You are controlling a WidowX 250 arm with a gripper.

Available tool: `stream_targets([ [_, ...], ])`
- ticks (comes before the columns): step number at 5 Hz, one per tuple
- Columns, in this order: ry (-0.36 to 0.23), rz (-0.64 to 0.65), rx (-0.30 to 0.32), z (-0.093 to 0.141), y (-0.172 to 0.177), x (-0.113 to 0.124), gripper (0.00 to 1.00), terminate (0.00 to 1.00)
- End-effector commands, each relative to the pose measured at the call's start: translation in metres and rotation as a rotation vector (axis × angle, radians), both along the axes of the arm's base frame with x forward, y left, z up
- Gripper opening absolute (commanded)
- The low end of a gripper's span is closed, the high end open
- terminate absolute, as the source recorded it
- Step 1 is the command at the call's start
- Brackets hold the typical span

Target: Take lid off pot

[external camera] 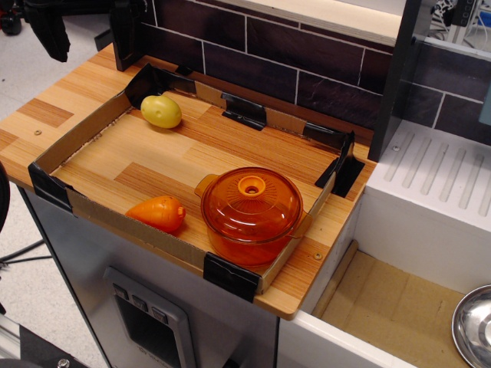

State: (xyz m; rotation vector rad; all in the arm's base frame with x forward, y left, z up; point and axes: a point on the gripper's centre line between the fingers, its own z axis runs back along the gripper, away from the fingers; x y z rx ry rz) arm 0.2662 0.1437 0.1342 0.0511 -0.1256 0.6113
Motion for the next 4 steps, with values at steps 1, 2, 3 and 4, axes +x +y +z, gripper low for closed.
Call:
stream_targets([
  [1, 0.000, 0.000, 0.000, 0.000, 0.000, 0.000, 1.00, 0.00],
  [2, 0.030, 0.006, -0.045, 0.007, -0.033, -0.005, 1.00, 0.00],
  [3, -0.004, -0.048, -0.061, 0.017, -0.068, -0.012, 1.00, 0.00],
  [4, 0.045, -0.076, -0.095, 0.022, -0.093, -0.012, 1.00, 0.00],
])
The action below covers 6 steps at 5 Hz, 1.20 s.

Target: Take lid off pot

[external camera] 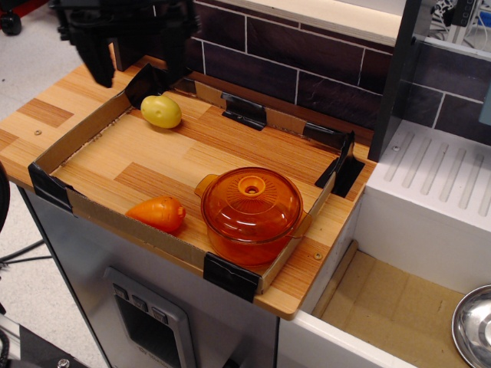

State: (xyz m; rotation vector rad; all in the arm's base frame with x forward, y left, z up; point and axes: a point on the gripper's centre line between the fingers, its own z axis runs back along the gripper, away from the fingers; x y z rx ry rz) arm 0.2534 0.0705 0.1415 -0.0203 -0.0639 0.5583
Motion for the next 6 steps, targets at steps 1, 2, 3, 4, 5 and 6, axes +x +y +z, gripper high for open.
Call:
stream_targets([
  [1, -0.004, -0.043, 0.003, 0.003, -0.045, -0.003, 1.00, 0.00],
  [2, -0.010, -0.028, 0.011, -0.016, -0.062, 0.001, 1.00, 0.00],
  [3, -0.007, -0.059, 0.007, -0.028, -0.068, 0.002, 1.00, 0.00],
  [4, -0.034, -0.060, 0.025, -0.039, -0.070, 0.004, 1.00, 0.00],
  [5, -0.038, -0.063, 0.038, -0.046, -0.067, 0.005, 1.00, 0.00],
  [6, -0.019, -0.055, 0.054, -0.056, -0.068, 0.010, 1.00, 0.00],
])
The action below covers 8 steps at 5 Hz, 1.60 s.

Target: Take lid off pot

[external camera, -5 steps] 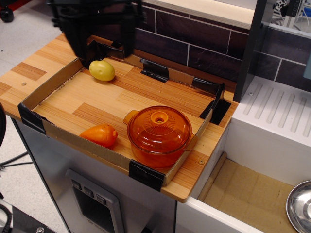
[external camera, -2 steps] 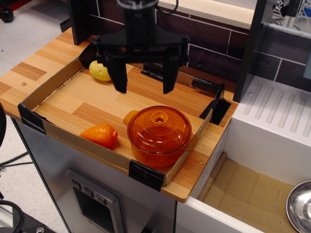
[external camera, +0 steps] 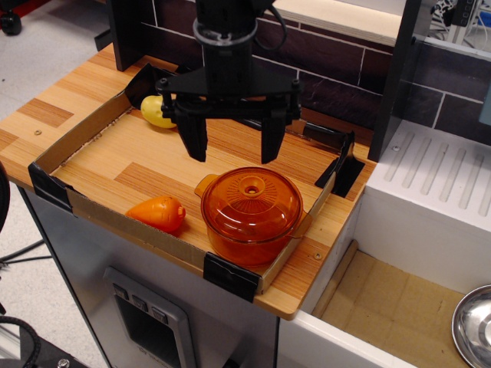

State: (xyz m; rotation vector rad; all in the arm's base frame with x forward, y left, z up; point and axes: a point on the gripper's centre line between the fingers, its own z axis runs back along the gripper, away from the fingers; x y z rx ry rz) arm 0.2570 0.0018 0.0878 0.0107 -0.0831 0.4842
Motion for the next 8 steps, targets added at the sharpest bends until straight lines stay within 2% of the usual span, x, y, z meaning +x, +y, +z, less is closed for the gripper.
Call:
stream_targets([
  [1, 0.001, 0.014, 0.025, -0.007, 0.000, 0.010, 1.00, 0.00],
  [3, 0.009, -0.003, 0.026, -0.016, -0.008, 0.009, 1.00, 0.00],
  [5, 0.025, -0.040, 0.026, -0.024, -0.023, -0.008, 1.00, 0.00],
  [6, 0.035, -0.012, 0.017, -0.027, -0.021, -0.008, 0.00, 0.00],
  [8, 0.050, 0.007, 0.007, -0.019, -0.014, 0.003, 0.00, 0.00],
])
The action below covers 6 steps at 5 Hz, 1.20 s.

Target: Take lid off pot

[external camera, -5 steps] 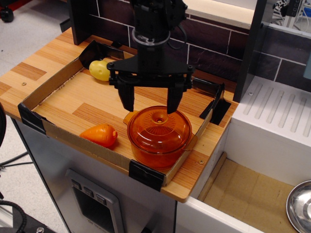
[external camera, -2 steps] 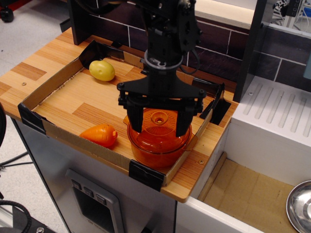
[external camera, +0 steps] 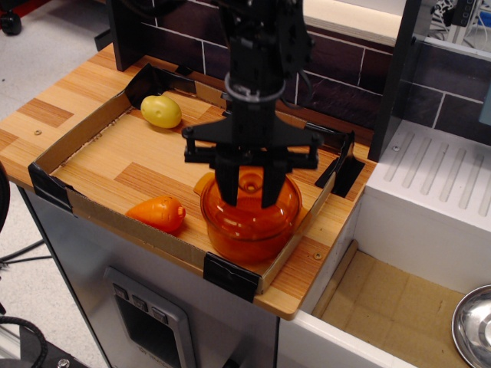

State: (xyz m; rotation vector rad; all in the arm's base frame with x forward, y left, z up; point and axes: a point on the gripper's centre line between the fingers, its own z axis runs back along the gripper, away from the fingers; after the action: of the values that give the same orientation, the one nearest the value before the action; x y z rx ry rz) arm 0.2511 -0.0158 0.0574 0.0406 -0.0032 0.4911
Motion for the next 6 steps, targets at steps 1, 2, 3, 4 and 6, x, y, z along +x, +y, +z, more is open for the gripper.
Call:
stream_targets([
  [1, -0.042, 0.001, -0.004, 0.023, 0.005, 0.010, 0.00, 0.00],
  [2, -0.073, 0.020, -0.045, 0.051, 0.009, 0.013, 0.00, 0.00],
  [3, -0.085, 0.097, -0.052, 0.064, 0.016, 0.029, 0.00, 0.00],
  [4, -0.070, 0.161, -0.044, 0.058, 0.030, 0.045, 0.00, 0.00],
  [6, -0.061, 0.252, -0.015, 0.042, 0.051, 0.068, 0.00, 0.00],
])
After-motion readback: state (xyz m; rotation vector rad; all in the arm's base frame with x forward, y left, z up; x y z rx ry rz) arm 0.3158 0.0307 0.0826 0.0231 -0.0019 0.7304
